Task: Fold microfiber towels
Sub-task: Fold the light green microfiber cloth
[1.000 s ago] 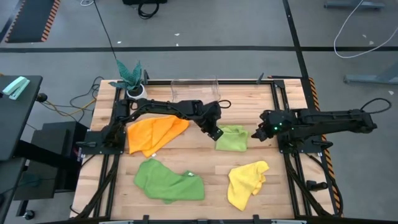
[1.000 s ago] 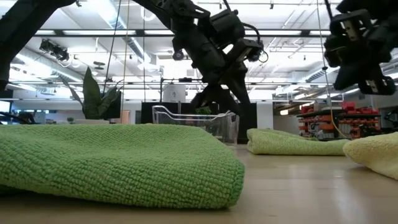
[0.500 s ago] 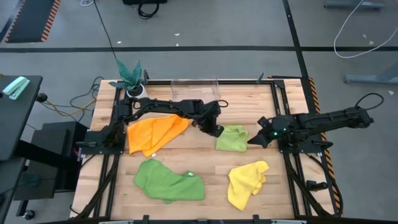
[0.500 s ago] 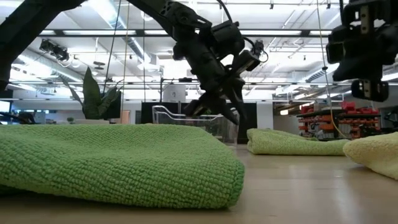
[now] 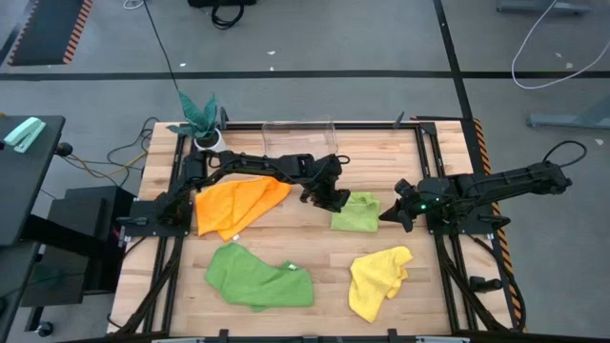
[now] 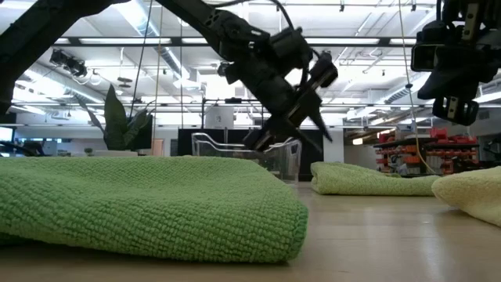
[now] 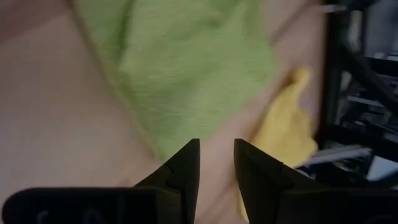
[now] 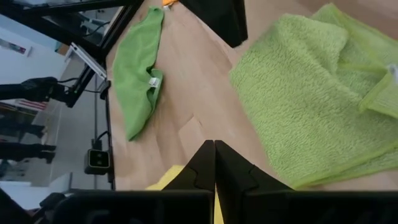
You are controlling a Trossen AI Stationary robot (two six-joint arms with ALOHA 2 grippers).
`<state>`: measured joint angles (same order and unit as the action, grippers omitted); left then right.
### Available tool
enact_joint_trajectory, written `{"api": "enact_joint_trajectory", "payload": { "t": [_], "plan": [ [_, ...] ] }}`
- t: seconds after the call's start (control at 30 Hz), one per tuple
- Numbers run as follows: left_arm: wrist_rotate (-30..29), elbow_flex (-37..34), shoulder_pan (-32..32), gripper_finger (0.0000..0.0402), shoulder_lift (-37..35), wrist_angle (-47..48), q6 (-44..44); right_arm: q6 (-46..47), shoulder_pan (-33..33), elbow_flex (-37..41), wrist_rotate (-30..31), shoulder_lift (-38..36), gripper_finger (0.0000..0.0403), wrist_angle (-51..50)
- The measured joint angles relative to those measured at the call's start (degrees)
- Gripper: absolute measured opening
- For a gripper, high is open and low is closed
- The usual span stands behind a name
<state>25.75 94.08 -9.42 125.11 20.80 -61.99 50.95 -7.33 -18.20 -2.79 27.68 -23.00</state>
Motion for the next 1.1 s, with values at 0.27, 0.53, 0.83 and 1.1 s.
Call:
{"api": "enact_joint_trajectory", "payload": {
  "t": [0.27,0.53,0.83,1.1],
  "plan": [
    [-0.37,-0.09,0.52,0.0107,3.49,-1.01,-5.07,-1.69,0.00,0.00,0.01,0.00,0.0012,-0.59],
    [-3.57,0.13,0.09,0.0107,4.28,-4.06,-7.55,-3.17,0.02,0.00,0.24,0.02,0.0011,-0.61],
    [-3.64,-0.02,0.32,0.0107,4.42,-4.90,-7.99,-2.38,0.02,0.00,0.63,0.08,0.0012,-0.57],
    [-3.61,0.02,0.06,0.0107,1.89,-5.53,-9.59,-1.52,0.02,0.00,1.51,0.07,0.0013,-0.44]
  ]
}}
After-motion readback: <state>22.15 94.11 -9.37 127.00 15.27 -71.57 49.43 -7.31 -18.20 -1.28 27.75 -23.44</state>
